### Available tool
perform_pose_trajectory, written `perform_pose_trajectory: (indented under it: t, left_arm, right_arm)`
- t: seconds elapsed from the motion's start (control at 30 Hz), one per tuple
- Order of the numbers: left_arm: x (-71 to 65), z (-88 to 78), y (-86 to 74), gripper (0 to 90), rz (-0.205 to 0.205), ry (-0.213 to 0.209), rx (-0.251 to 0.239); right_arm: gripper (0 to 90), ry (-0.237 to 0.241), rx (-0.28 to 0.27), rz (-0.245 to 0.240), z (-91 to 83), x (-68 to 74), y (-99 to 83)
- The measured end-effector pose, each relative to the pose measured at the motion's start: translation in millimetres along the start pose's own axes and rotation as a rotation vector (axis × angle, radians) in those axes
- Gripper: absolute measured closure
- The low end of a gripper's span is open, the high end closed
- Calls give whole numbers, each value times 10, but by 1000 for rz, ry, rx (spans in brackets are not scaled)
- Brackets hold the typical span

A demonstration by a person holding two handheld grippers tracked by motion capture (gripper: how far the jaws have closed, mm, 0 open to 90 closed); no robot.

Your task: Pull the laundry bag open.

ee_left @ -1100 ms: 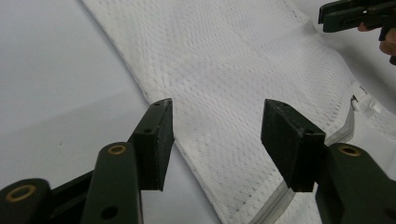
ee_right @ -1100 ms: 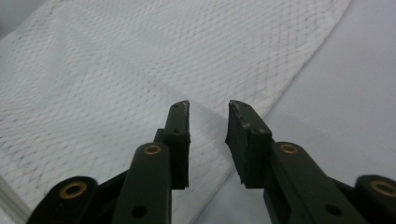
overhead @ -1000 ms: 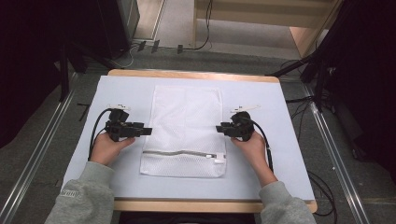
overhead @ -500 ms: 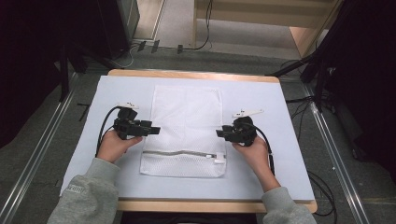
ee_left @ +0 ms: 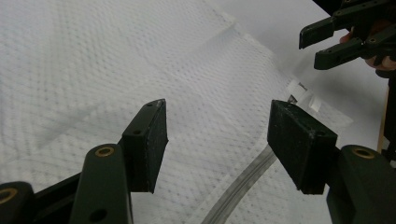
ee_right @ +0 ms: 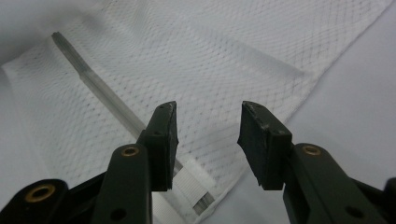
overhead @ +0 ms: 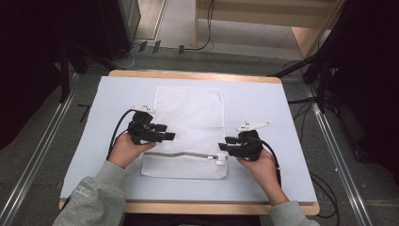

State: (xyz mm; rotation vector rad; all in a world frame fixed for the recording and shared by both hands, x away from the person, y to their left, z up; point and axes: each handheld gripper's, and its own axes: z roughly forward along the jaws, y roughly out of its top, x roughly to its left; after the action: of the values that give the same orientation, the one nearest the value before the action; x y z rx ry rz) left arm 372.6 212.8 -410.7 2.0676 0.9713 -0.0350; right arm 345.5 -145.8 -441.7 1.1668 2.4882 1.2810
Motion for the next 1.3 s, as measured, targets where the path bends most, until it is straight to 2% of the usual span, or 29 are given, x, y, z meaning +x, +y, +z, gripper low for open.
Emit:
perform_pose_trajectory:
  t: [0.13, 0.23, 0.43, 0.67, 0.8, 1.0, 1.2, 1.3]
  left_arm:
    - [-93, 37, 3, 392, 12, -6, 1]
    - [-163, 58, 10, 398, 14, -18, -1]
    - [-288, 137, 20, 405, 53, -30, 6]
    - [-421, 248, 37, 459, 92, -51, 27]
    - [-454, 309, 51, 471, 90, -64, 31]
    - [-495, 402, 45, 558, 94, -83, 54]
    - [-532, 489, 36, 623, 95, -112, 69]
    - [-555, 534, 35, 648, 115, -119, 80]
  right_arm:
    - [582, 11, -8, 5, -58, 48, -73]
    - [597, 19, 11, 7, -63, 74, -115]
    - [655, 8, 31, 3, -66, 114, -159]
    - [812, 16, 63, 23, -19, 72, -202]
    - [878, 28, 79, 34, 17, 53, -223]
    - [900, 45, 85, 37, 60, 30, -219]
    - [900, 48, 136, 30, 140, 54, -238]
    - [900, 44, 147, 17, 166, 45, -252]
